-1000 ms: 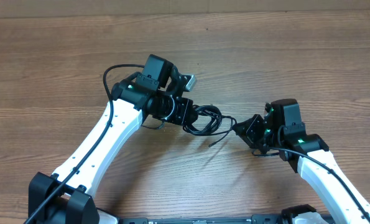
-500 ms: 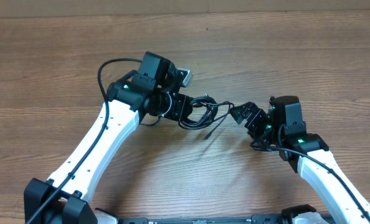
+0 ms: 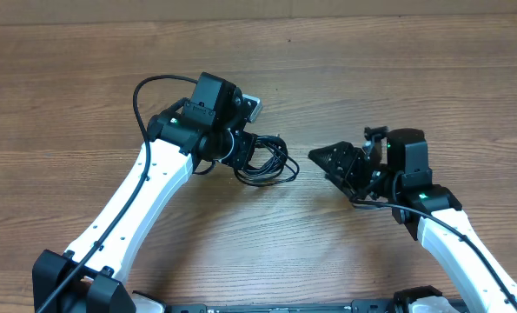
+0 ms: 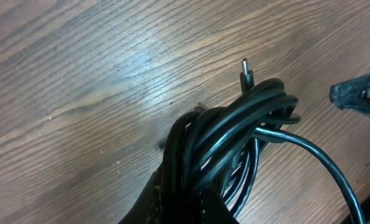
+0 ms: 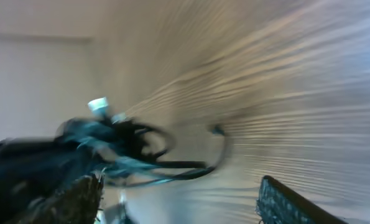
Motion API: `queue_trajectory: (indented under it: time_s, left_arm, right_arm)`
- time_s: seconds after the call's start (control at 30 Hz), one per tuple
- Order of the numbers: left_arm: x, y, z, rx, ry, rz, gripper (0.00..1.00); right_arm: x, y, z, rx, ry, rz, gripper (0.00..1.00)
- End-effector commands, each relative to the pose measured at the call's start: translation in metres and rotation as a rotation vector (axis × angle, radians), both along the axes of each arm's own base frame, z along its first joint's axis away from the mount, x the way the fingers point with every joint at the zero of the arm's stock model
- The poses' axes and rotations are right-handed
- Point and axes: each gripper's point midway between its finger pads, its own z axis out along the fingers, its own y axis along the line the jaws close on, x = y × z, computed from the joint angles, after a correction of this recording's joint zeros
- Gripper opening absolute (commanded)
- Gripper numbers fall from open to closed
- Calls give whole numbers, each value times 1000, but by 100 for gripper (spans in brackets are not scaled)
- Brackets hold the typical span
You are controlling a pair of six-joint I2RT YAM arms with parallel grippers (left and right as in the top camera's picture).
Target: Untangle cables
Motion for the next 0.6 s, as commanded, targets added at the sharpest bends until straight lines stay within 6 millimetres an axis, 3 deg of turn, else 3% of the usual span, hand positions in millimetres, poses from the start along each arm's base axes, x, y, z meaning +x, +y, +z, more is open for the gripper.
queue_trajectory:
  time_s: [0.0, 0.17, 0.37, 0.43, 0.57]
  left_arm:
    - [3, 1, 18, 9, -91, -82, 4]
    - [-10, -19, 26, -79, -112, -263, 4]
    - [-24, -37, 36, -198, -98, -358, 4]
    - [-27, -40, 39, -222, -92, -368, 4]
    - [-28, -42, 40, -239, -87, -375, 4]
  right_arm:
    - [-9, 20, 26, 126, -75, 145, 78]
    - [2, 23, 35, 58, -261, 196, 73]
    - [-6, 42, 31, -35, -420, 333, 71]
    - [-7, 49, 28, -49, -433, 353, 63]
    - [-13, 61, 27, -46, -444, 389, 26]
